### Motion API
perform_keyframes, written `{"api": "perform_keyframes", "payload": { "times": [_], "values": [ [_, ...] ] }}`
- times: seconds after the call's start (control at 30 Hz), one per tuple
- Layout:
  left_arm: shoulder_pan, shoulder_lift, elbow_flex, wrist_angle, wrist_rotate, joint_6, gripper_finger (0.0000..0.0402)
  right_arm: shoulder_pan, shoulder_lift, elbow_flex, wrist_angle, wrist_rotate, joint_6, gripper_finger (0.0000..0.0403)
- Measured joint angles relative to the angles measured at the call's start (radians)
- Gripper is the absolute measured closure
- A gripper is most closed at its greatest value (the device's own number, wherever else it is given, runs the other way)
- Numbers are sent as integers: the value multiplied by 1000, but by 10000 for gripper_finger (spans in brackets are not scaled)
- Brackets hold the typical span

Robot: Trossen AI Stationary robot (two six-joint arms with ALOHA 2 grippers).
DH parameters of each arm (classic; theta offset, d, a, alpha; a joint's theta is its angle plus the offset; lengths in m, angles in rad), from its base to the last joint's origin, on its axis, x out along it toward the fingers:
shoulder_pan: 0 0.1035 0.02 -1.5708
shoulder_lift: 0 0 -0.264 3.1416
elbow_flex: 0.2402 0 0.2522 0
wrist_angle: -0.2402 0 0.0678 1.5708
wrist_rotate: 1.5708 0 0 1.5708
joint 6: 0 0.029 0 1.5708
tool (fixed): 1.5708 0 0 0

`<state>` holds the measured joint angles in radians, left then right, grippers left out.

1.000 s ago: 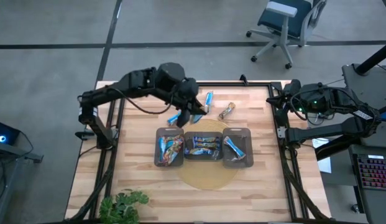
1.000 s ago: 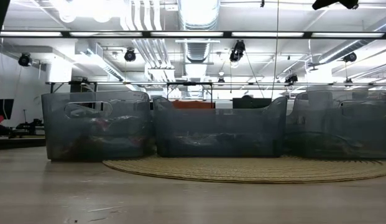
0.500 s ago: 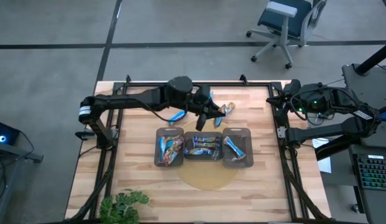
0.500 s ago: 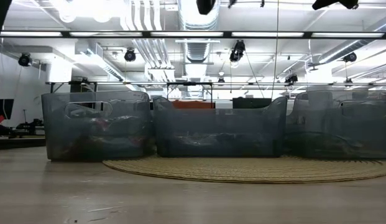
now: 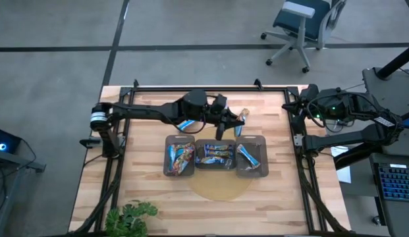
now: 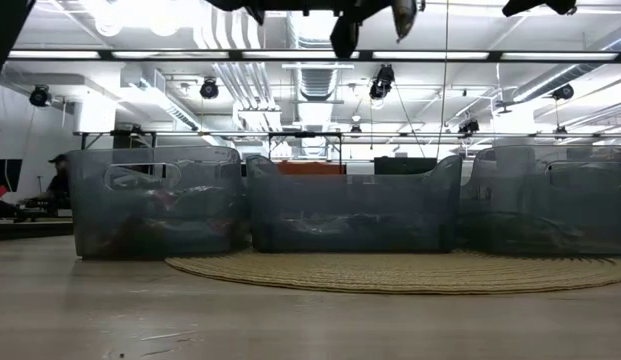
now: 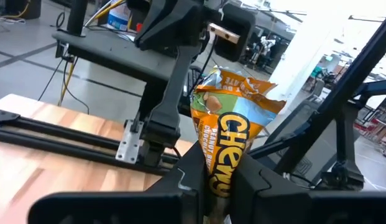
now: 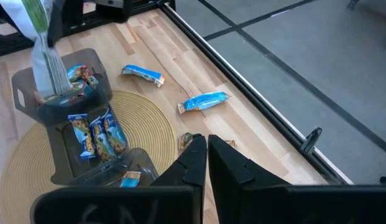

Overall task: Pick and place Granola Bars by type
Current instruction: Put the orange granola bar into the right black bin

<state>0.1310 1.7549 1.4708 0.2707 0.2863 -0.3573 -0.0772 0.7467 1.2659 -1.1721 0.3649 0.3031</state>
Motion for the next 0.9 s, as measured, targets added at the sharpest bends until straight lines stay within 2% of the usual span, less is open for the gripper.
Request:
{"api": "perform_keyframes", "payload": {
  "times": [0.27, 0.9],
  "values": [
    [0, 113, 127, -23, 17, 7, 376, 0, 0, 0, 0, -2, 3, 394],
    [-22, 371, 247, -27, 130, -103, 376, 0, -1, -2, -7, -2, -16, 394]
  ]
}}
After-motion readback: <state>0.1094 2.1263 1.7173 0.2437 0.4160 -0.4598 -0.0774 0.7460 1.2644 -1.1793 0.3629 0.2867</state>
